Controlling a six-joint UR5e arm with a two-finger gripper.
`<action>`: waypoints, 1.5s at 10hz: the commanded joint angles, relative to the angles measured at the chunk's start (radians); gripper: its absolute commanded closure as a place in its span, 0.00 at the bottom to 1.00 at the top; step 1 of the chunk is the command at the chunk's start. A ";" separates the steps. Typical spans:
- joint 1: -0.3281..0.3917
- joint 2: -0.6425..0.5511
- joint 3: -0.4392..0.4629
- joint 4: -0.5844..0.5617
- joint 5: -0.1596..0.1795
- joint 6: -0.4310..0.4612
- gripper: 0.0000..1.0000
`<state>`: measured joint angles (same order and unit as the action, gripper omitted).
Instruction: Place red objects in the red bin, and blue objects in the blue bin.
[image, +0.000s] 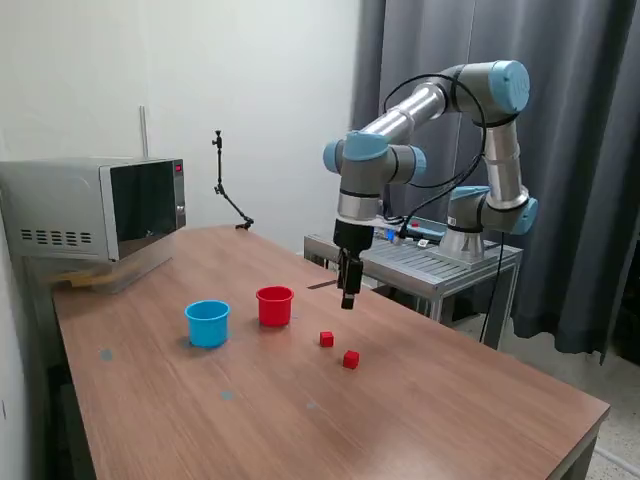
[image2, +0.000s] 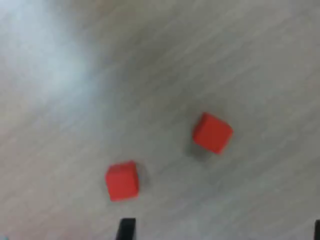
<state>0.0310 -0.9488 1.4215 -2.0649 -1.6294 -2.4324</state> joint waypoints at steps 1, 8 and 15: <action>0.000 -0.011 0.053 -0.003 0.006 -0.009 0.00; 0.000 -0.028 0.128 -0.009 0.098 -0.690 0.00; 0.004 0.070 -0.001 0.049 0.172 -0.994 0.00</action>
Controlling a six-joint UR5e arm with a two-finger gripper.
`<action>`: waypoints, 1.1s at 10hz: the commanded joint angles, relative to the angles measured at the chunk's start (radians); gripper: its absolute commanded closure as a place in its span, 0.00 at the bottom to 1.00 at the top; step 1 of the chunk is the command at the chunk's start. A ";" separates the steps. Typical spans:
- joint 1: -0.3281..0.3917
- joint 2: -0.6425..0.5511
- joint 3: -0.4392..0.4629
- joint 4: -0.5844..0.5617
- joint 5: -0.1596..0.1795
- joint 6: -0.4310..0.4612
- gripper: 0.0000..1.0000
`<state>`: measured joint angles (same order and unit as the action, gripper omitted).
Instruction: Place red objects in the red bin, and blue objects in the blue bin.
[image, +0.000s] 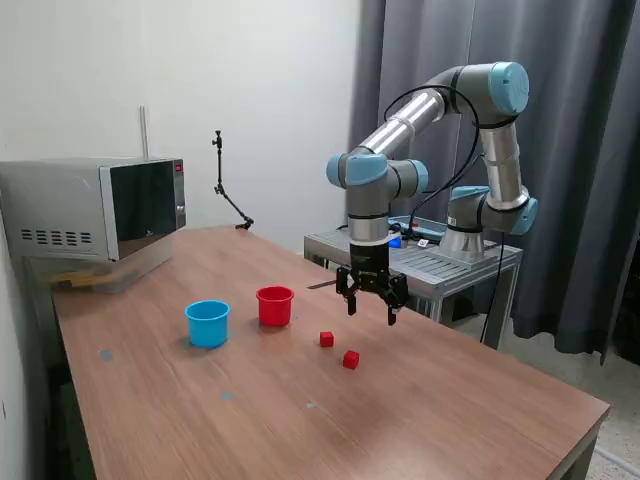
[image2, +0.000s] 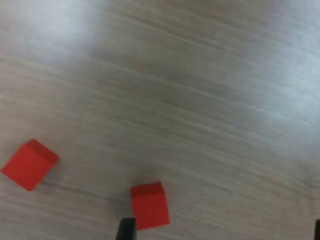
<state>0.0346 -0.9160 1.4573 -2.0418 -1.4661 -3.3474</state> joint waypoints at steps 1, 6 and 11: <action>0.001 0.052 -0.050 0.032 0.007 -0.101 0.00; 0.001 0.086 -0.040 0.051 -0.003 -0.119 0.00; -0.001 0.114 -0.063 0.048 -0.005 -0.121 0.00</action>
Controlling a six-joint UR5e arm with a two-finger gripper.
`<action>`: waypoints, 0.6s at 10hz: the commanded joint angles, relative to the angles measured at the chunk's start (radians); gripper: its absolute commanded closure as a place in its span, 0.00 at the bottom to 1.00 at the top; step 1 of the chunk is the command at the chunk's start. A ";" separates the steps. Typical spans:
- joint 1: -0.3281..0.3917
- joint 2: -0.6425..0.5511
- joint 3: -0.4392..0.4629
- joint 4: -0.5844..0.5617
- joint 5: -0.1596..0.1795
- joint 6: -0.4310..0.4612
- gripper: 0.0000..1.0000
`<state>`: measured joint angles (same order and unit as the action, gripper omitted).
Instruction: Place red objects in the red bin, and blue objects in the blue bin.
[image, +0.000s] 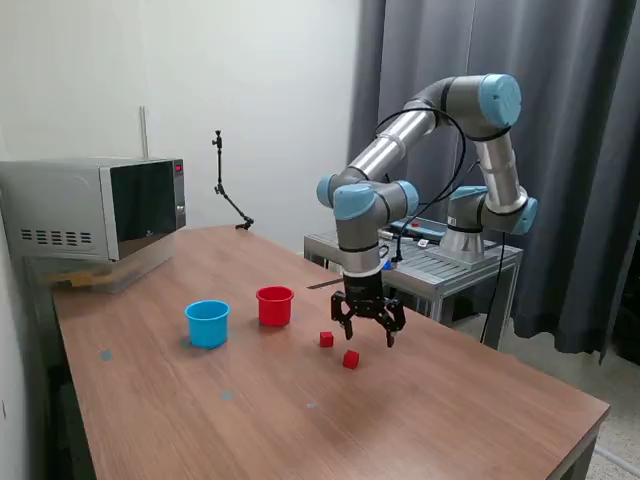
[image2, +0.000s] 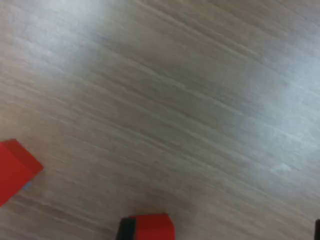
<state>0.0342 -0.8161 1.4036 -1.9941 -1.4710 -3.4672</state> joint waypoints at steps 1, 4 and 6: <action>0.000 0.027 -0.026 0.000 0.000 -0.001 0.00; -0.004 0.046 -0.046 -0.002 -0.040 -0.001 0.00; -0.007 0.048 -0.044 -0.002 -0.043 -0.001 0.00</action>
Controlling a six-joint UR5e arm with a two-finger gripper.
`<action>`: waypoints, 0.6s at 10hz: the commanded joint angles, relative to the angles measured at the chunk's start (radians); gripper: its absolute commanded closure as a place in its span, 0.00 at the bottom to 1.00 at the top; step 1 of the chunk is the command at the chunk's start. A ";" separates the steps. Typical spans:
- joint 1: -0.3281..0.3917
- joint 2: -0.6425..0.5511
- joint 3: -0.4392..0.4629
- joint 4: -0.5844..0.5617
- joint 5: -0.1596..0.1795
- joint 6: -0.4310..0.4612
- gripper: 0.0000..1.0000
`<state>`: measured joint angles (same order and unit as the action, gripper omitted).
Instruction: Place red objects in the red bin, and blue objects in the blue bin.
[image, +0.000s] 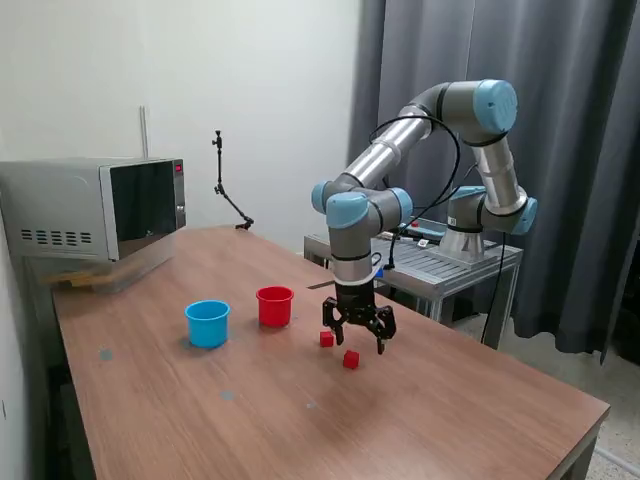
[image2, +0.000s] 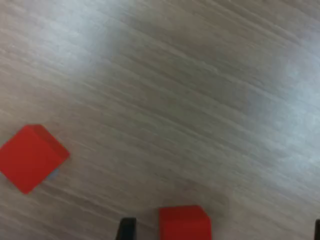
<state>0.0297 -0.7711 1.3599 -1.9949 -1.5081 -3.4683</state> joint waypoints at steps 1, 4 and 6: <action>-0.005 0.003 -0.001 -0.001 -0.007 0.000 0.00; -0.008 0.004 -0.002 -0.002 -0.009 0.000 0.00; -0.010 0.021 -0.013 -0.002 -0.009 -0.002 0.00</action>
<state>0.0209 -0.7589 1.3528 -1.9969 -1.5170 -3.4692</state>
